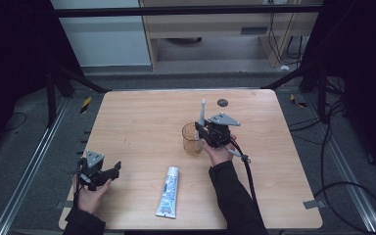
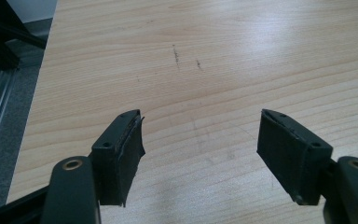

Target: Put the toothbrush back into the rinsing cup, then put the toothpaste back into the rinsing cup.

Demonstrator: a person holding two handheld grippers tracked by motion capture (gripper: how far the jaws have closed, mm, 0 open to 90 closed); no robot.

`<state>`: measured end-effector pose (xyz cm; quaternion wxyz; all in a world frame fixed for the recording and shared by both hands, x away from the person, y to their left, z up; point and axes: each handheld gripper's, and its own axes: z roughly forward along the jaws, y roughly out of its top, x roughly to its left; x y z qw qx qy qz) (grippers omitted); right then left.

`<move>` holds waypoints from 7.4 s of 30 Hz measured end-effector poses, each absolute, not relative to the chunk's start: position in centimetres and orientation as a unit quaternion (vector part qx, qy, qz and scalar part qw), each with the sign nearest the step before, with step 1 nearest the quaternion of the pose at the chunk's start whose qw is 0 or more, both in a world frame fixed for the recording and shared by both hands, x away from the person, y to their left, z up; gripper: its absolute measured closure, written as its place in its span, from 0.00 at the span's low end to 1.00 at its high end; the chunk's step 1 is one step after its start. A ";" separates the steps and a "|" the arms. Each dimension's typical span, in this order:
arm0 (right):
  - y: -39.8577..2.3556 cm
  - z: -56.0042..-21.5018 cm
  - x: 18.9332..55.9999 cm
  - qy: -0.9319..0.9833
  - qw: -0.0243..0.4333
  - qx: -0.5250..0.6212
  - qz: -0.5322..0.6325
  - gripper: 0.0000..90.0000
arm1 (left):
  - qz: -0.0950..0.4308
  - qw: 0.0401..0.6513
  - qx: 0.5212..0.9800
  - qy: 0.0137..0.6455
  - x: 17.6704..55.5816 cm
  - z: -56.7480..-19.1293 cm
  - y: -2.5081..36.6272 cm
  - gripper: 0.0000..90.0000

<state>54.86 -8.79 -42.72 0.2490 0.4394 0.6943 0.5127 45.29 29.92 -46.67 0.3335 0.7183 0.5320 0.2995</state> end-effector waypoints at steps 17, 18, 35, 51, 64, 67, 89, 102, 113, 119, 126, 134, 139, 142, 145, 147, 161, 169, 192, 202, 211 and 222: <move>-8.8 -42.8 54.6 0.712 0.239 0.432 0.499 0.74 | 0.297 0.334 0.721 0.530 45.3 -46.7 29.9 0.33; -8.8 -42.8 54.6 0.712 0.239 0.432 0.499 0.74 | 0.296 0.334 0.721 0.530 45.3 -46.7 29.9 0.33; -8.5 -42.7 54.2 0.717 0.238 0.421 0.502 0.66 | 0.297 0.335 0.722 0.528 45.3 -46.7 29.8 0.33; -8.6 -42.3 53.2 0.707 0.253 0.415 0.514 0.39 | 0.294 0.339 0.722 0.527 45.2 -46.6 29.7 0.34; -10.3 -40.8 50.9 0.721 0.258 0.412 0.493 0.30 | 0.285 0.346 0.727 0.520 44.8 -46.3 29.1 0.43; -11.0 -40.5 50.3 0.731 0.260 0.409 0.481 0.30 | 0.275 0.346 0.732 0.519 44.8 -46.4 28.8 0.47; -18.7 -43.1 45.9 0.744 0.263 0.438 0.431 0.36 | 0.194 0.361 0.785 0.465 43.3 -46.4 25.2 0.85; -22.2 -45.6 44.5 0.743 0.256 0.473 0.400 0.33 | 0.136 0.349 0.830 0.413 41.2 -47.3 21.3 0.97; -23.6 -46.5 43.9 0.738 0.255 0.492 0.386 0.28 | 0.100 0.325 0.865 0.370 39.9 -48.4 18.6 0.99; -23.8 -46.6 43.9 0.738 0.255 0.492 0.385 0.28 | 0.094 0.327 0.868 0.363 39.6 -48.4 18.2 0.99; -23.8 -46.8 44.1 0.736 0.255 0.499 0.379 0.28 | 0.087 0.333 0.869 0.354 39.5 -48.4 18.0 0.99; -23.8 -47.0 44.3 0.737 0.256 0.499 0.377 0.28 | 0.079 0.340 0.874 0.337 39.2 -48.3 16.6 0.99; -23.7 -47.0 44.4 0.738 0.255 0.499 0.377 0.28 | 0.075 0.344 0.878 0.325 39.3 -48.3 15.4 0.99; -23.7 -47.0 44.5 0.737 0.255 0.500 0.376 0.28 | 0.074 0.347 0.878 0.321 39.5 -48.4 14.7 0.99; -23.8 -47.0 44.6 0.736 0.256 0.501 0.377 0.28 | 0.073 0.350 0.878 0.318 39.7 -48.4 14.1 0.99; -23.8 -47.1 44.6 0.736 0.256 0.501 0.377 0.28 | 0.072 0.352 0.878 0.316 39.9 -48.5 13.7 0.99; -23.9 -47.3 44.7 0.737 0.253 0.501 0.377 0.28 | 0.081 0.359 0.879 0.304 41.2 -48.5 11.1 0.99; -24.0 -47.3 44.8 0.739 0.255 0.499 0.375 0.28 | 0.092 0.358 0.878 0.303 42.1 -48.6 10.1 0.99; -23.4 -47.4 44.9 0.745 0.258 0.494 0.368 0.28 | 0.112 0.364 0.866 0.324 43.9 -48.1 10.0 0.99; -23.4 -47.4 44.9 0.745 0.257 0.494 0.368 0.28 | 0.119 0.369 0.861 0.329 44.5 -47.6 10.2 0.99; -23.4 -47.5 45.0 0.747 0.257 0.491 0.368 0.28 | 0.123 0.374 0.857 0.331 44.5 -47.5 10.3 0.99; -23.7 -47.4 44.9 0.742 0.257 0.498 0.368 0.28 | 0.138 0.396 0.846 0.329 45.1 -44.1 12.6 0.74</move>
